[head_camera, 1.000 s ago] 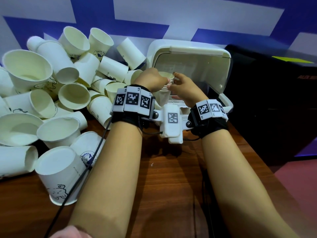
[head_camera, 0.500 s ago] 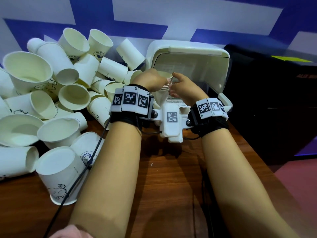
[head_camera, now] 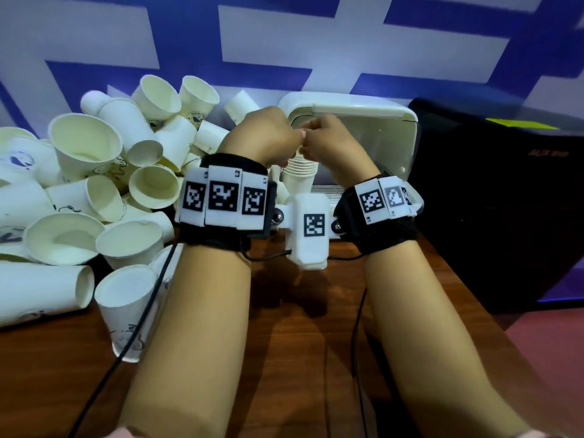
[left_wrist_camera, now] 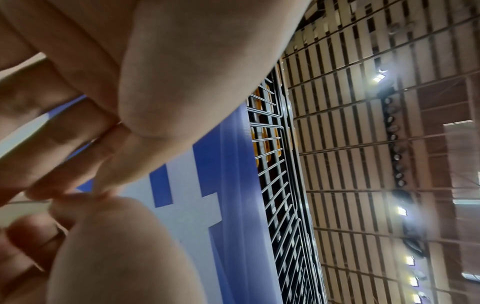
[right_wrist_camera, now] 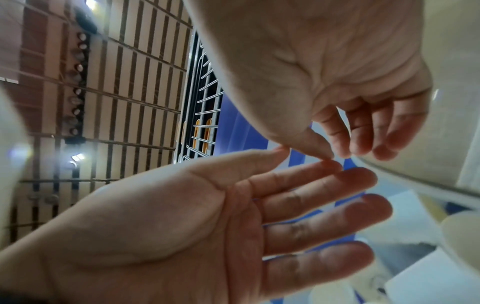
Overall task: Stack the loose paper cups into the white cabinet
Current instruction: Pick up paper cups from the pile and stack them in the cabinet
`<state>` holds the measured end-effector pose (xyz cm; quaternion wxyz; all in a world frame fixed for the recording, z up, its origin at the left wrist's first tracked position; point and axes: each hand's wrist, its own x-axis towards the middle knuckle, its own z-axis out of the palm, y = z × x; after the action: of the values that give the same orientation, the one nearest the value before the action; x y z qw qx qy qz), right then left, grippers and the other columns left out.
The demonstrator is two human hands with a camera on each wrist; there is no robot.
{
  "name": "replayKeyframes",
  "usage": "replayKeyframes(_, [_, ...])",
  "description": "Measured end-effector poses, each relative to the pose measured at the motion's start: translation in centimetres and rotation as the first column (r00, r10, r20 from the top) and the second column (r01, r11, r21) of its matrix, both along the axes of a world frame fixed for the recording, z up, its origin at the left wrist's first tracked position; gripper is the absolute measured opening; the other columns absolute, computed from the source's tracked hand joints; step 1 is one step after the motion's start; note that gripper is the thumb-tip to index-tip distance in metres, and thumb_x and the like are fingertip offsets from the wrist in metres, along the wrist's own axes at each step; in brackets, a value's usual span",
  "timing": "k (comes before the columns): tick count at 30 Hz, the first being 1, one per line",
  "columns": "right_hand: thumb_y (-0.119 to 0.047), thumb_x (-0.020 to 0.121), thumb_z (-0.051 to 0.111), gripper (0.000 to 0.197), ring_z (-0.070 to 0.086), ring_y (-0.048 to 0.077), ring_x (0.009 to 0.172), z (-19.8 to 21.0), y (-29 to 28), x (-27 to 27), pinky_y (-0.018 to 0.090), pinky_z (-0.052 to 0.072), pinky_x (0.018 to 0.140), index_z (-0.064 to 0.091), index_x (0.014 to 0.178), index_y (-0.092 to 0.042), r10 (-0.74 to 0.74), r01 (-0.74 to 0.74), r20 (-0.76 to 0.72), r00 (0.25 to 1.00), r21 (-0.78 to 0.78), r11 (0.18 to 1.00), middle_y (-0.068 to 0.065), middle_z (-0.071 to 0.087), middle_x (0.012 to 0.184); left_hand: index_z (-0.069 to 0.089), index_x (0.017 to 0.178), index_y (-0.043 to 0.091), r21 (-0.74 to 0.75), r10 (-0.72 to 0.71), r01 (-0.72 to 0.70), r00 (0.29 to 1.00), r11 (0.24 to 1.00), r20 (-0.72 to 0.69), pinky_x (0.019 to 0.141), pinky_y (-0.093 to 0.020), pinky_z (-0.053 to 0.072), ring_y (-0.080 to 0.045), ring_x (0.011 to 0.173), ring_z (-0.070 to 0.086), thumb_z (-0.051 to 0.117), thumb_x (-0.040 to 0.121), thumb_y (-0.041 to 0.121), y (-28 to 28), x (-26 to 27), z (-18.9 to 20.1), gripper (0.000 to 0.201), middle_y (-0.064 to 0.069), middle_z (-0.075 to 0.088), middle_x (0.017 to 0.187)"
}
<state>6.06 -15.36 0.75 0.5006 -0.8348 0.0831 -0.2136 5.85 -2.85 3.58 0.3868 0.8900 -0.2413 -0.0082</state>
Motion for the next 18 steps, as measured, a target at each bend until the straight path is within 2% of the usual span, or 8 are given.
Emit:
replayKeyframes(3, [-0.002,0.092,0.048,0.016,0.05,0.012,0.062,0.7,2.2,-1.2,0.027,0.042,0.062,0.055,0.08,-0.011,0.125,-0.126,0.028,0.992,0.061,0.99,0.001,0.056,0.069,0.063,0.109,0.01,0.067,0.065,-0.071,0.994,0.995,0.085,0.091,-0.042,0.054,-0.024,0.096,0.067,0.048,0.095,0.036,2.2,-1.5,1.0,0.033,-0.008,0.07,0.105])
replayKeyframes(5, [-0.006,0.096,0.046,0.009,0.053,0.011,0.064,0.9,3.9,-1.9,0.025,0.044,0.063,0.054,0.093,-0.008,0.191,-0.193,0.037,0.981,0.063,0.979,0.002,0.057,0.073,0.065,0.106,0.011,0.112,0.095,-0.111,0.985,0.987,0.143,0.091,-0.042,0.053,-0.023,0.097,0.066,0.05,0.093,0.041,4.2,-2.7,1.8,0.036,-0.006,0.069,0.105])
replayKeyframes(7, [-0.008,0.098,0.045,0.008,0.055,0.013,0.068,0.9,5.6,-2.4,0.026,0.045,0.066,0.052,0.097,-0.007,0.26,-0.261,0.04,0.965,0.043,0.964,0.003,0.057,0.077,0.068,0.101,0.011,0.137,0.097,-0.121,0.981,0.983,0.168,0.091,-0.042,0.053,-0.021,0.096,0.067,0.05,0.093,0.043,6.3,-4.0,2.5,0.037,-0.005,0.07,0.102])
replayKeyframes(10, [-0.005,0.098,0.045,0.009,0.054,0.013,0.071,0.6,7.9,-3.2,0.023,0.044,0.065,0.052,0.096,-0.01,0.374,-0.375,0.023,0.927,0.023,0.927,0.0,0.056,0.08,0.07,0.091,0.017,0.15,0.083,-0.107,0.984,0.983,0.155,0.091,-0.042,0.053,-0.018,0.093,0.068,0.051,0.093,0.047,9.1,-5.5,3.2,0.035,-0.001,0.072,0.095])
replayKeyframes(13, [-0.011,0.1,0.047,0.013,0.056,0.013,0.077,-0.3,10.1,-3.5,0.024,0.045,0.068,0.055,0.109,-0.007,0.451,-0.452,-0.037,0.892,-0.033,0.891,0.002,0.057,0.087,0.069,0.093,0.021,0.137,0.11,-0.123,0.989,0.983,0.102,0.09,-0.04,0.055,-0.012,0.091,0.068,0.051,0.093,0.047,11.9,-6.1,3.1,0.031,0.003,0.072,0.094])
replayKeyframes(15, [-0.018,0.099,0.05,0.012,0.058,0.015,0.084,-1.1,11.6,-3.8,0.027,0.047,0.073,0.055,0.105,-0.009,0.474,-0.48,-0.097,0.875,-0.056,0.875,0.004,0.059,0.092,0.069,0.093,0.021,0.111,0.144,-0.15,0.988,0.983,0.055,0.089,-0.039,0.055,-0.01,0.09,0.068,0.053,0.093,0.045,13.9,-6.1,2.6,0.029,0.006,0.072,0.094])
replayKeyframes(18, [-0.025,0.098,0.054,0.023,0.059,0.017,0.087,-2.2,13.1,-4.3,0.031,0.049,0.077,0.055,0.109,-0.004,0.504,-0.521,-0.159,0.849,-0.091,0.848,0.008,0.06,0.096,0.069,0.092,0.019,0.094,0.214,-0.215,0.977,0.972,0.025,0.091,-0.044,0.053,-0.018,0.094,0.068,0.056,0.091,0.048,16.8,-5.5,1.0,0.032,0.0,0.072,0.095])
